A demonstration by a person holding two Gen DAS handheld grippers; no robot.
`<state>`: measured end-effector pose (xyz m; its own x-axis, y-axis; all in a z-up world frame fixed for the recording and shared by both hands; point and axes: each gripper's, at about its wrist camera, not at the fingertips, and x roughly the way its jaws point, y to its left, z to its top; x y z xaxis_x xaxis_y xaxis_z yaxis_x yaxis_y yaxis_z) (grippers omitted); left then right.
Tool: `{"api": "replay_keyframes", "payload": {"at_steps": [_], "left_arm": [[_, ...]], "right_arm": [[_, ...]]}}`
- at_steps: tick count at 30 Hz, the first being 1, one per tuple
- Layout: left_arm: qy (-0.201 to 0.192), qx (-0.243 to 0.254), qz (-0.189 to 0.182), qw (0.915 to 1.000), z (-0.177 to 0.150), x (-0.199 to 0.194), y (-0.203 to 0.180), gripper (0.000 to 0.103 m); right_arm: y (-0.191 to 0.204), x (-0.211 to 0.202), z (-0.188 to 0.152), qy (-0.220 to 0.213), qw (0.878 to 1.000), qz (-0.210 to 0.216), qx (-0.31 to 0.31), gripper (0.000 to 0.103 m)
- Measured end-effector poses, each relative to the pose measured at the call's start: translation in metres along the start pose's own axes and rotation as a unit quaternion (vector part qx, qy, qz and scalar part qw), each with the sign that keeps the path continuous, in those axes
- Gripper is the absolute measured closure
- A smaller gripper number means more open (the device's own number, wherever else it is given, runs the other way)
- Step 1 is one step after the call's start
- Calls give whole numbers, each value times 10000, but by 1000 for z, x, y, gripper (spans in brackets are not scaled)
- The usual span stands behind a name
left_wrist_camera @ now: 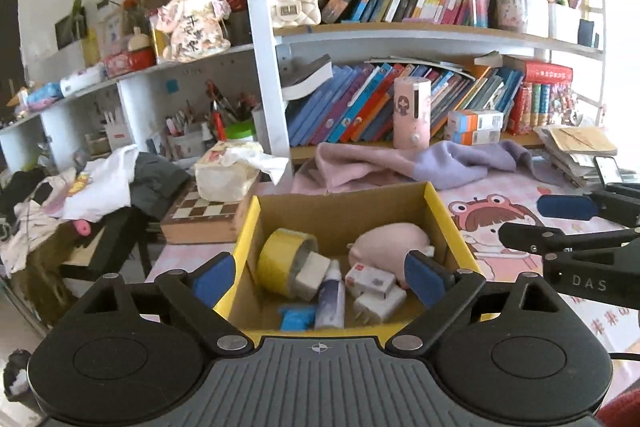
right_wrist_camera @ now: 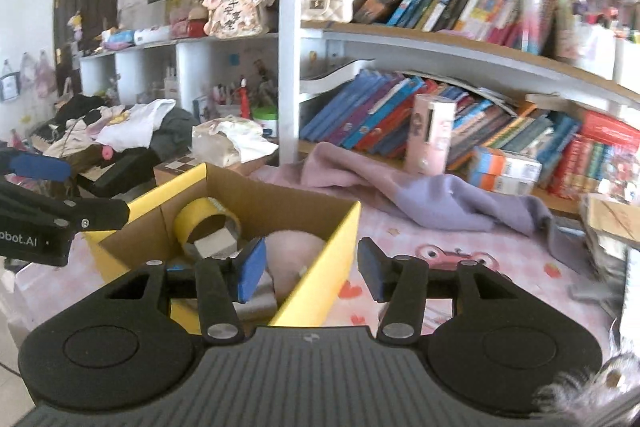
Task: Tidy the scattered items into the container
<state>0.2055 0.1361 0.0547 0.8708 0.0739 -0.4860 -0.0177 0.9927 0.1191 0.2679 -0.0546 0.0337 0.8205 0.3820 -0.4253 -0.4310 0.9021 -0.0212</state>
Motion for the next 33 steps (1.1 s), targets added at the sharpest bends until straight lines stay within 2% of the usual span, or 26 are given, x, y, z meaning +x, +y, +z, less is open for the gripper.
{"api": "replay_keyframes", "payload": {"at_steps": [3,7,13,19,23,26,28,30,33], "left_arm": [[-153,5,158,9998,-8,-24,1,9],[-417,-328,301,9981,-30,-63,1,6],[-214,-481,389,9979,-69,-104,0,6],[-379,-780,548,9947,-88,-136,-4,5],[-400,-587,485,9963,-93,-141,-12,4],[-412,-564,299,9971,-94,-144,-19,4],[-516,-505,195,9972,-93,-147,-23,4],[-570,-383,154,9975,-94,-148,-30,3],[-338,-104,114,9993,-99,-142,-42,3]], "right_arm": [[8,-24,-7,-142,9997,-185,-19,50],[19,-59,-19,-331,9989,-327,-6,49],[40,-109,-43,-314,9986,-403,-112,49],[49,-153,-70,-274,9978,-586,-152,49],[45,-168,-79,-236,9965,-805,-51,45],[44,-178,-83,-336,9941,-1012,-179,44],[47,-188,-86,-570,9904,-1194,-409,31],[49,-195,-88,-708,9877,-1298,-519,24],[43,-198,-90,-526,9903,-1247,-302,23]]}}
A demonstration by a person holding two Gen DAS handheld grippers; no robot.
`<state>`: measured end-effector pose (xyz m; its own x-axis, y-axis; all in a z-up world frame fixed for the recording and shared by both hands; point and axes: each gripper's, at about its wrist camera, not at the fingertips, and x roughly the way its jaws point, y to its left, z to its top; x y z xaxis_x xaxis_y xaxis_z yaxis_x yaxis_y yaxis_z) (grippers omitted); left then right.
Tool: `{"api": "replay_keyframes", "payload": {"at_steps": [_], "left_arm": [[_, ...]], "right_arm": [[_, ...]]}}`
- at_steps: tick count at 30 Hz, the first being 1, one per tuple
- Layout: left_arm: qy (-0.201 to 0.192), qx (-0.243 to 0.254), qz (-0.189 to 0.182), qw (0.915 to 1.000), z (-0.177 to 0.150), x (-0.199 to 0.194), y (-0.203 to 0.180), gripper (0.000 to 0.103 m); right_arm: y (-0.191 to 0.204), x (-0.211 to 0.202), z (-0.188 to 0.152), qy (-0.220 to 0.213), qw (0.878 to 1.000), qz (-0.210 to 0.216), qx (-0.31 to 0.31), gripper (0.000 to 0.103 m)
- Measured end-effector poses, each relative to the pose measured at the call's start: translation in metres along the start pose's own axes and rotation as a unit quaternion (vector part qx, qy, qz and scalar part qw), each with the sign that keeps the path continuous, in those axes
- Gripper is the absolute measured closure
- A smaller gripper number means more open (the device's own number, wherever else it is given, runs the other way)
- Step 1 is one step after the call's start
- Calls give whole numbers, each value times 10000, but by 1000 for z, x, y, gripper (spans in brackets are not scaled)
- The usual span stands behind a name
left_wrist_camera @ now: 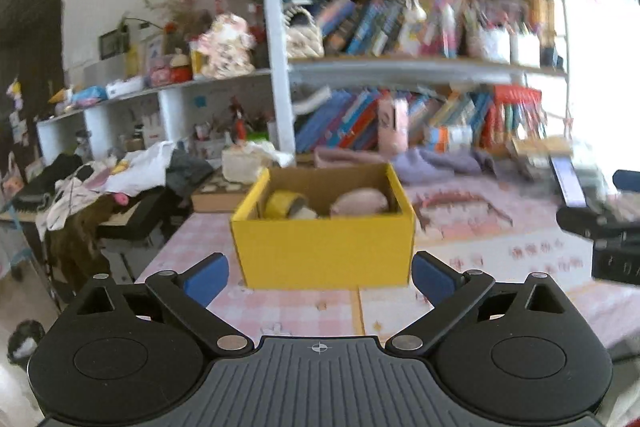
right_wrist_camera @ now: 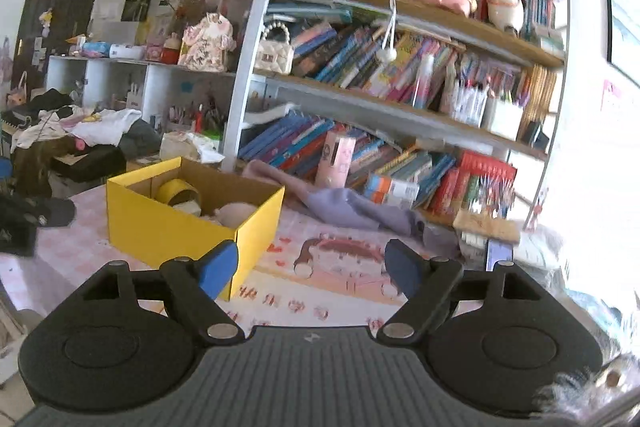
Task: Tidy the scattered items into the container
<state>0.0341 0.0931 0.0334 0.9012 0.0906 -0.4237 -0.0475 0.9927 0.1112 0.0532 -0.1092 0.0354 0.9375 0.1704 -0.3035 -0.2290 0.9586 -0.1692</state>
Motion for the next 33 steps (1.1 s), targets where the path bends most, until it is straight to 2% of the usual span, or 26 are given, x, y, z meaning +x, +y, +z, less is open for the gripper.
{"api": "replay_keyframes", "payload": {"at_steps": [5,11,13,14,22,33], "left_arm": [[281,179,-345,9988,-7,5,-16,3],[542,337,-323,9974,-13,9,-26,3],[744,355,-325,9961,-16,12,-28,3],[824,315,-353,9955,-18,13,-28,3],[1074,35,-419,9933,-26,9,-26,3],[1121,-67,-380,9929,-28,1,-31,0]], "right_arm": [[-7,5,-13,627,9977,91,248,22],[-12,8,-22,1001,9938,195,434,15],[-13,9,-24,1118,9922,290,464,6],[-13,9,-24,1174,9913,343,482,6],[-18,7,-30,1397,9875,441,581,3],[-17,0,-40,1645,9839,531,452,2]]}}
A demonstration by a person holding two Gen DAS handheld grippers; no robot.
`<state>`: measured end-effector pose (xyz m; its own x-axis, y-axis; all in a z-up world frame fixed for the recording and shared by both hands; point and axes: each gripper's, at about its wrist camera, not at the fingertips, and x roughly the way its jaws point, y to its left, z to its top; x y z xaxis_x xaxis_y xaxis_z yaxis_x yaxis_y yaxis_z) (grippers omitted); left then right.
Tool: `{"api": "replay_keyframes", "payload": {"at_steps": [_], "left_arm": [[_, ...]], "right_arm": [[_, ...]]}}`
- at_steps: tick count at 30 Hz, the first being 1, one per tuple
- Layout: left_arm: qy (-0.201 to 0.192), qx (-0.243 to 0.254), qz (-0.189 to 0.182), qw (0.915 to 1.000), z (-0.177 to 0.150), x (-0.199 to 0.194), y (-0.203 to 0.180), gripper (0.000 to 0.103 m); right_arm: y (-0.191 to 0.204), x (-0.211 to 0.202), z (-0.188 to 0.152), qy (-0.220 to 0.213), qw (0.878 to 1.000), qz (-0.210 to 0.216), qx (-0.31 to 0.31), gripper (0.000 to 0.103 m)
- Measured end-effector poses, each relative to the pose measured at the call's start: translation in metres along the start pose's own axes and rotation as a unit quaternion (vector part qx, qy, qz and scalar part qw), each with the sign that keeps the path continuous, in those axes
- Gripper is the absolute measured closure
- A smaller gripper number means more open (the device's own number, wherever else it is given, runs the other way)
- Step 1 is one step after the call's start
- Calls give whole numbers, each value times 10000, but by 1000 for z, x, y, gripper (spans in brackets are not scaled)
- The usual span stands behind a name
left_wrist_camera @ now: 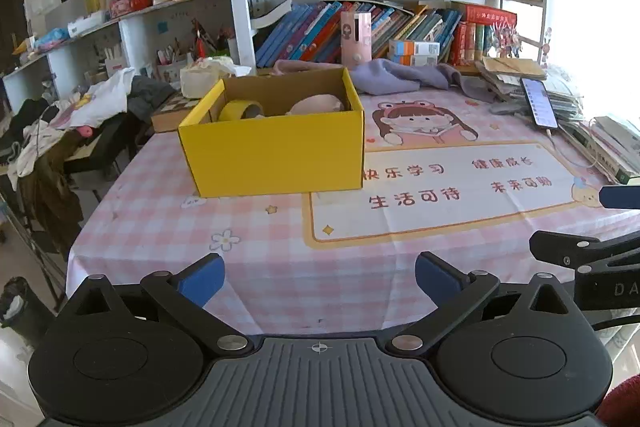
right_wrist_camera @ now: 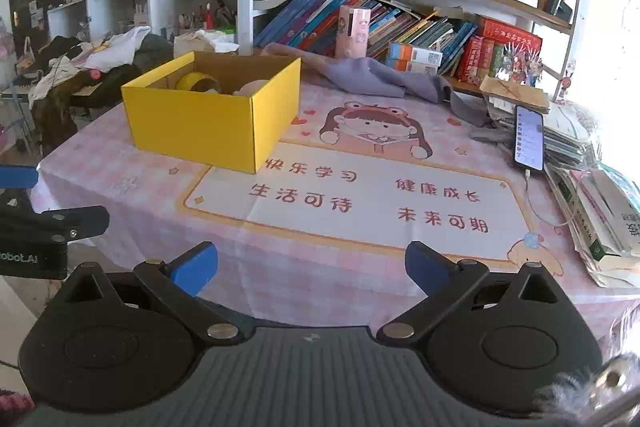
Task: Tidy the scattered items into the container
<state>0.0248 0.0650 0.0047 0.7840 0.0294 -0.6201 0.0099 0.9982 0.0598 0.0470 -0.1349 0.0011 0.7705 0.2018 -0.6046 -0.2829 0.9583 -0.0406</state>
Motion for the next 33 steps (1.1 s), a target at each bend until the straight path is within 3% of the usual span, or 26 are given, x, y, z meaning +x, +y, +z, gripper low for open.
{"api": "replay_keyframes", "payload": {"at_steps": [6,18,33], "left_arm": [[3,-68,199,9998,-1,-2,-3,0],[50,57,244,9997,-3,-4,-11,0],[129,134,8,9998,-4,-4,-18,0]], "right_arm": [[-2,-2,-4,54,10000,71,-30,2],[-6,-5,-8,7,9999,142,24,0],[-11,-6,-7,71,9999,114,74,0]]}}
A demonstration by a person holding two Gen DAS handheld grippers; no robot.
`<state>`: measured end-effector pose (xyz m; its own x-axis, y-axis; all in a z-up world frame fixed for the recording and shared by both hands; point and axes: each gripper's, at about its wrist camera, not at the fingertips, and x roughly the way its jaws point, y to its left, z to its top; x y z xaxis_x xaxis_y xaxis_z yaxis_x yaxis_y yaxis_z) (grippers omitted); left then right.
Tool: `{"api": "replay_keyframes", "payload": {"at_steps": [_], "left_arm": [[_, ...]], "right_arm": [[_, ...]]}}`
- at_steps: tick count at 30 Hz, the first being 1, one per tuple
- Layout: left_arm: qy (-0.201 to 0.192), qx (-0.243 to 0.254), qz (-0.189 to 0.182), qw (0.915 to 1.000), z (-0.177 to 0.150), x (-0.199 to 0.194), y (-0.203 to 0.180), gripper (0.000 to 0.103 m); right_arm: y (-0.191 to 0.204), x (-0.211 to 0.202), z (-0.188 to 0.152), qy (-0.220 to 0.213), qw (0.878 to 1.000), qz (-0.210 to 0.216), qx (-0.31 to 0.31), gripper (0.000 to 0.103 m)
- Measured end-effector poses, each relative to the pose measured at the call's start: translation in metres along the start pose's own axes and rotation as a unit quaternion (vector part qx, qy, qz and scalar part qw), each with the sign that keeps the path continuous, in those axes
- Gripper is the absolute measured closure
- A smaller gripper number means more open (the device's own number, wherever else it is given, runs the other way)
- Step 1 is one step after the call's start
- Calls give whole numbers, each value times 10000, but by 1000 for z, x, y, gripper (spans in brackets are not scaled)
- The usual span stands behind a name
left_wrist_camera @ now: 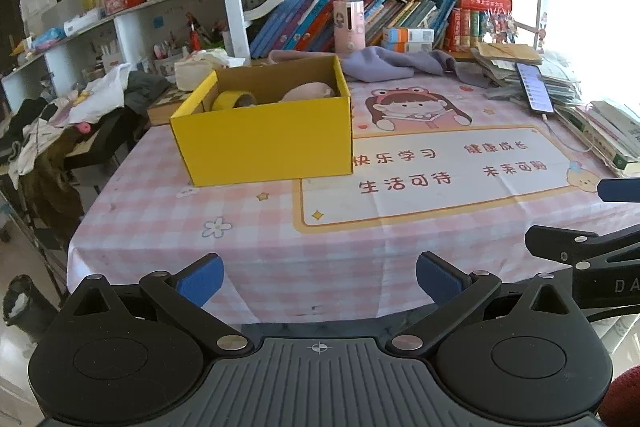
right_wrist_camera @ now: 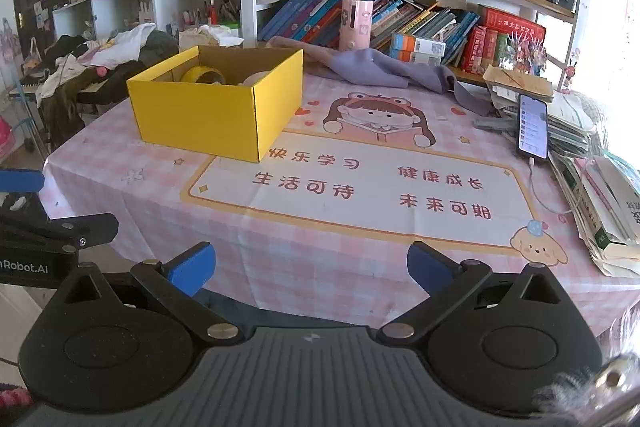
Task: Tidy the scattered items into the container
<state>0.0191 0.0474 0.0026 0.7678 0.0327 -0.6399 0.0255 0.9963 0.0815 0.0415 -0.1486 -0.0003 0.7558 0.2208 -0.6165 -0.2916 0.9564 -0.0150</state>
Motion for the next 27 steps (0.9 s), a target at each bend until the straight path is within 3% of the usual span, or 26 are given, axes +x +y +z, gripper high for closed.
{"api": "replay_keyframes", "payload": {"at_steps": [27], "left_arm": [[144,-100,-128,9998,0,8,0,0]], "right_arm": [[-3,2,-1,52,10000,4,20,0]]}}
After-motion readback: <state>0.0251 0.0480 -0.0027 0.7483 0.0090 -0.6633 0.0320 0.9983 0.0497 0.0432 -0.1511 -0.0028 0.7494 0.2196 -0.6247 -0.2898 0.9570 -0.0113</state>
